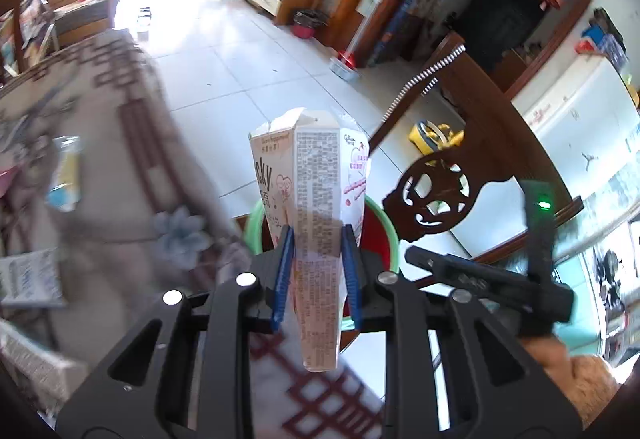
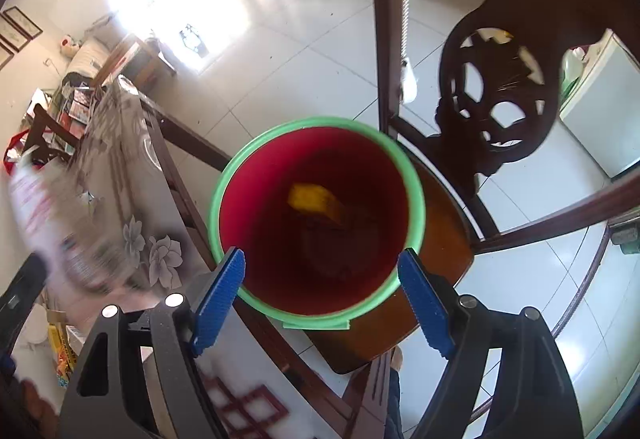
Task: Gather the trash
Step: 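Carry both cartons to the red bucket and release them inside, then grasp crumpled white paper with the right tool while the left tool grasps crumpled newspaper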
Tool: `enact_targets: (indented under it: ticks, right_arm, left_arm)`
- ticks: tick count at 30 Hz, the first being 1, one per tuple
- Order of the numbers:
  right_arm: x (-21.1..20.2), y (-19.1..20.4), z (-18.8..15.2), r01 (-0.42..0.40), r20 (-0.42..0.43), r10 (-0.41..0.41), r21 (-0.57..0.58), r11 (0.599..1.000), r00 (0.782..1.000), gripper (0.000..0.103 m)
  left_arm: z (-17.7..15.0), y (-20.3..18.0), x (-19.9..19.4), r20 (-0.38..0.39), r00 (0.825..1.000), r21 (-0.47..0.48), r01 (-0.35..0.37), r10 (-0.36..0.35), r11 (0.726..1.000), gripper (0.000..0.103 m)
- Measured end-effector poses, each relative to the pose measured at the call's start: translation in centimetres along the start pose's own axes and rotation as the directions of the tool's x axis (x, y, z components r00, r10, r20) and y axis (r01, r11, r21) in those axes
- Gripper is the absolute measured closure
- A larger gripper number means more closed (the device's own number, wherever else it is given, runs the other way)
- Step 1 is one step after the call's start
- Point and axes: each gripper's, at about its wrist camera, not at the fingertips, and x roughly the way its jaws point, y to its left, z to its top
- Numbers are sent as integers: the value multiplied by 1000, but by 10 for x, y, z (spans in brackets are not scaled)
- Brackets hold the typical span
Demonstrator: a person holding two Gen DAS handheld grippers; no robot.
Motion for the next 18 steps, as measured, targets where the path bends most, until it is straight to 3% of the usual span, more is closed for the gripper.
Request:
enact_targets:
  ticks: [6, 8, 11, 18]
  right_arm:
    - [-18, -4, -10, 3, 31, -2, -6, 1000, 1000, 26]
    - [-21, -1, -14, 2, 34, -2, -13, 1000, 999, 26]
    - [-24, 6, -21, -8, 34, 9, -21, 1000, 999, 26]
    - [-31, 49, -43, -40, 34, 43, -100, 994, 998, 26]
  left_arm:
    - [3, -16, 26, -8, 1000, 34, -14, 15, 999, 75]
    - [2, -15, 24, -5, 1000, 20, -13, 13, 1000, 54]
    - [0, -13, 10, 18, 1000, 26, -23, 23, 999, 45]
    - [-31, 11, -56, 89, 991, 17, -104, 102, 994, 39]
